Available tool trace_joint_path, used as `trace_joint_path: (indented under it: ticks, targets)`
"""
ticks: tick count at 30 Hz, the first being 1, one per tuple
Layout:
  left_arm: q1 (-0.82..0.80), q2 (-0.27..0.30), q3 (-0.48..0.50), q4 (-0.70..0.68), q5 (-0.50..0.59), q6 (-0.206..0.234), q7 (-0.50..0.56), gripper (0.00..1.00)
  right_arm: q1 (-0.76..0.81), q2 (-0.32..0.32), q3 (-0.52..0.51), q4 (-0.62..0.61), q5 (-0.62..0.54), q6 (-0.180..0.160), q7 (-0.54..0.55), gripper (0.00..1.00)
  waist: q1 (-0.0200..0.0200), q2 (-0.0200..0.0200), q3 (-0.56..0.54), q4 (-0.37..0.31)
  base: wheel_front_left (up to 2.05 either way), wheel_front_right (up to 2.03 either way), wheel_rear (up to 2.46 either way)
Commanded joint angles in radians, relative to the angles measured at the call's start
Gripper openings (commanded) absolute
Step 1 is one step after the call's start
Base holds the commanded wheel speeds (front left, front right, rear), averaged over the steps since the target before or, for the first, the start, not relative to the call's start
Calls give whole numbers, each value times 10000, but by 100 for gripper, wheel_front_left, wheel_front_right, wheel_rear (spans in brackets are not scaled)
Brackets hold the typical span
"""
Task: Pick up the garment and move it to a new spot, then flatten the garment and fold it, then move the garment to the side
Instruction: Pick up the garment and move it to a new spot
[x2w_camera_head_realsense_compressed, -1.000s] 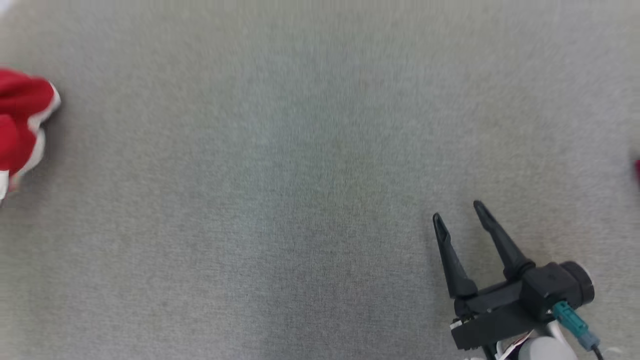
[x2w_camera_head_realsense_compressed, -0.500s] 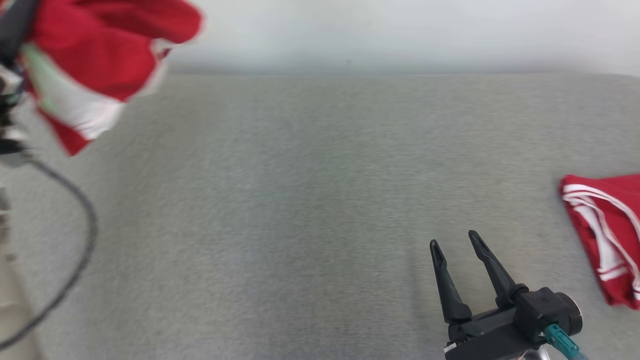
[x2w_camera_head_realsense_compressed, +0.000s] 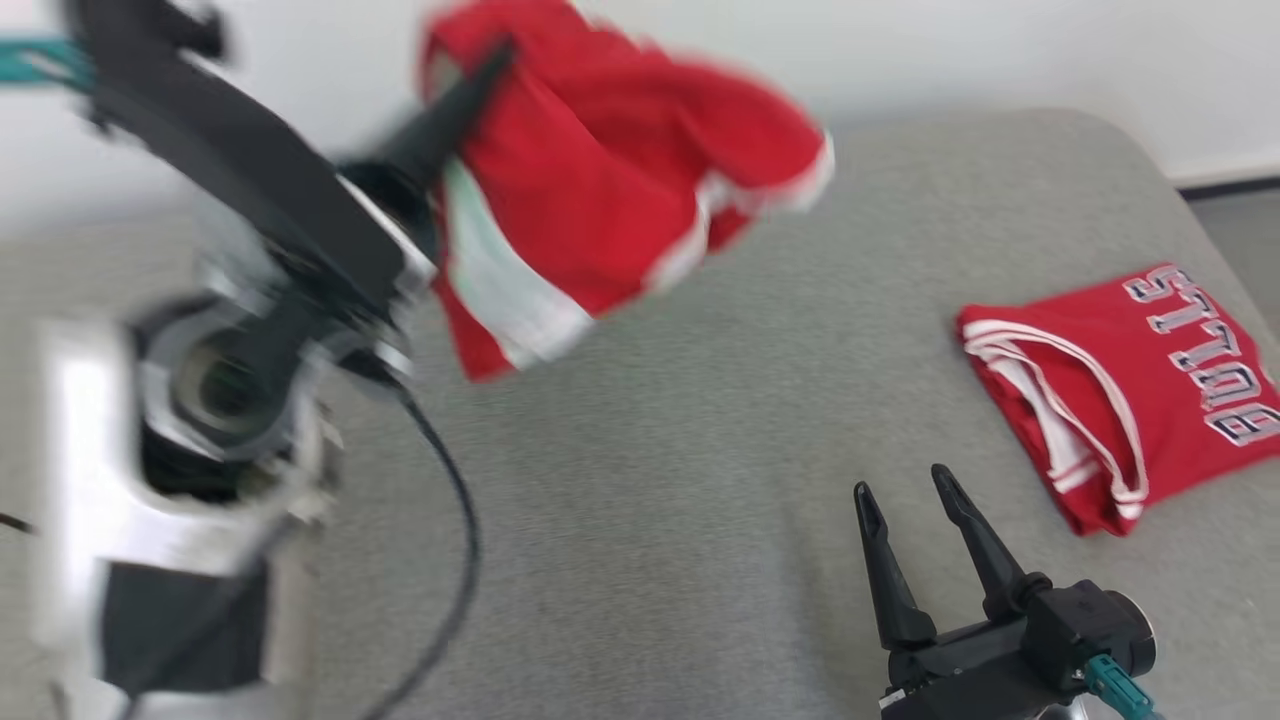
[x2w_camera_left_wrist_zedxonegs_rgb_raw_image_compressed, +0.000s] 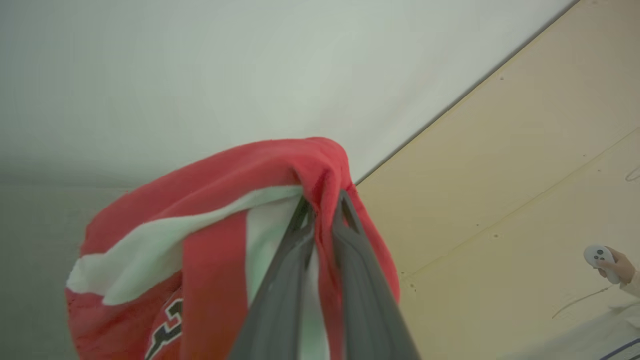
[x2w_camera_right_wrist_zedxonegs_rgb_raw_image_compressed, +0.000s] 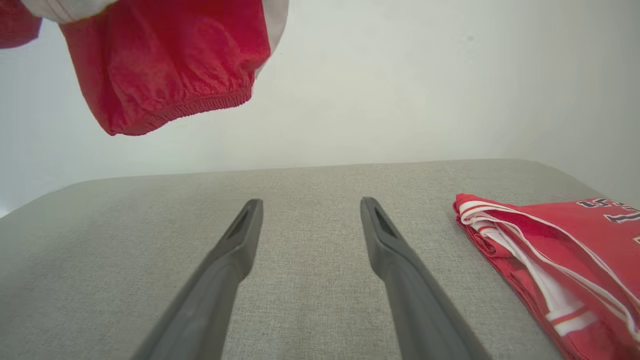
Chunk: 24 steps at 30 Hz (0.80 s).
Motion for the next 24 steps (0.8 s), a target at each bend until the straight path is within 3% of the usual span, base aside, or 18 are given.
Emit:
trace_joint_path:
  ticks: [1,11,18,20,24]
  targets:
    - [330,-43,-185,47,-54,-102,-125,0,-65,32,-10,-29,58,-29,-39,100,0,0,257,-528,0,0,0]
    - [2487,-157,-1579,1667,217,-422,-1864,0,-187,80,15,-9,120,-29,-160,100,0,0,763,-1082,0,0,0]
    - [3008,-93,-2115,3798,1676,-414,-3609,0,-128,85,-239,-44,-13,-29,-184,100,0,0,777,-826,0,0,0]
    - [3057,-115,-2253,4210,1807,-516,-3983,100,-78,82,-331,-64,-77,-29,-165,100,0,0,698,-678,0,0,0]
    - [3090,-130,-2427,4387,2250,-846,-5229,100,66,47,-481,-103,-111,-29,-103,100,0,0,467,-302,0,0,0]
